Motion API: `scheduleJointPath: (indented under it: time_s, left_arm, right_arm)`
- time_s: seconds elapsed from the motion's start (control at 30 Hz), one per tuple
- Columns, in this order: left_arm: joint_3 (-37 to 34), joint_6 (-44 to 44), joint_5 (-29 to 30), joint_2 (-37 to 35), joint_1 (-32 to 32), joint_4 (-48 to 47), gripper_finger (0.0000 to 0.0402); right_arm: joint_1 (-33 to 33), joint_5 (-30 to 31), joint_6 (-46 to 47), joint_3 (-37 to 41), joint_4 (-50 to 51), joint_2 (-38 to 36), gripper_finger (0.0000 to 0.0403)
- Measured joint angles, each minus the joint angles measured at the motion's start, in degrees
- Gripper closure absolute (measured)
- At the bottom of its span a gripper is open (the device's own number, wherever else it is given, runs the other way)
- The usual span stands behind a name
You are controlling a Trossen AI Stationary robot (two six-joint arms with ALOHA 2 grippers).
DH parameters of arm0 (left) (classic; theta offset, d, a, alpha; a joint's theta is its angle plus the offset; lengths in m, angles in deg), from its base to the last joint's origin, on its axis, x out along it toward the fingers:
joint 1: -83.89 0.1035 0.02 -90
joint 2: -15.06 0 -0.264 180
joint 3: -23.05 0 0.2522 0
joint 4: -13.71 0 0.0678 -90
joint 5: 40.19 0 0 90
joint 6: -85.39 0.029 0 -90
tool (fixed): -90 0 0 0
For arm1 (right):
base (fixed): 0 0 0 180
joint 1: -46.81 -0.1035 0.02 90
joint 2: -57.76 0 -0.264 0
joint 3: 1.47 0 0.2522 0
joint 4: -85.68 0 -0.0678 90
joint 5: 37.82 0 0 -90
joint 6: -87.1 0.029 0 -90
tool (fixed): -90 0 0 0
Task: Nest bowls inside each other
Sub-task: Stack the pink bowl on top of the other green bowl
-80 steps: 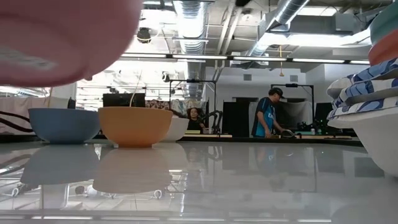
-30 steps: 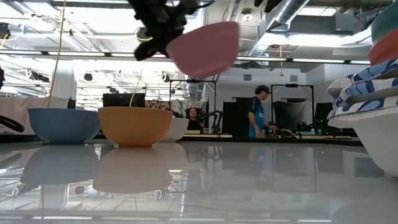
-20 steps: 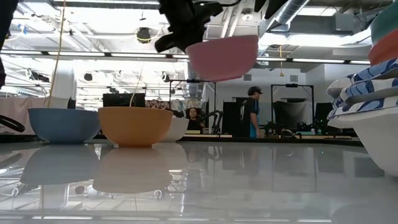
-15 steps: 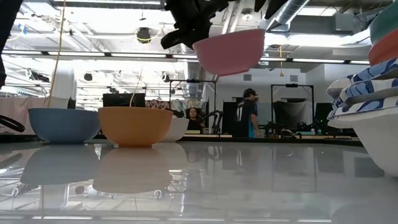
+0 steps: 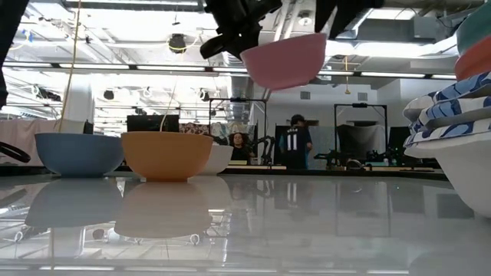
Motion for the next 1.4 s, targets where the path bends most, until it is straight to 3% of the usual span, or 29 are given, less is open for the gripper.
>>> scheduleJointPath:
  time_s: [0.77, 0.93, 1.27, 1.4]
  left_arm:
    - [-0.02, 4.81, -1.81, 0.0, -1.57, 3.44, 0.0401]
    - [-0.02, 7.08, -1.82, 0.0, -1.7, 3.77, 0.0401]
    - [-0.04, 8.38, -2.01, 0.0, -1.75, 4.26, 0.0401]
    - [-0.04, 8.88, -4.19, -0.03, -1.7, 4.25, 0.04]
  right_arm:
    - [1.2, -1.34, -0.65, 3.95, -1.22, 0.01, 0.021]
    - [1.37, -3.83, -1.73, 3.95, -1.57, 0.01, 0.0251]
    - [1.48, -3.76, -1.65, 3.97, -1.23, 0.01, 0.0386]
    - [1.46, -4.14, -1.64, 4.0, -1.46, 0.01, 0.0389]
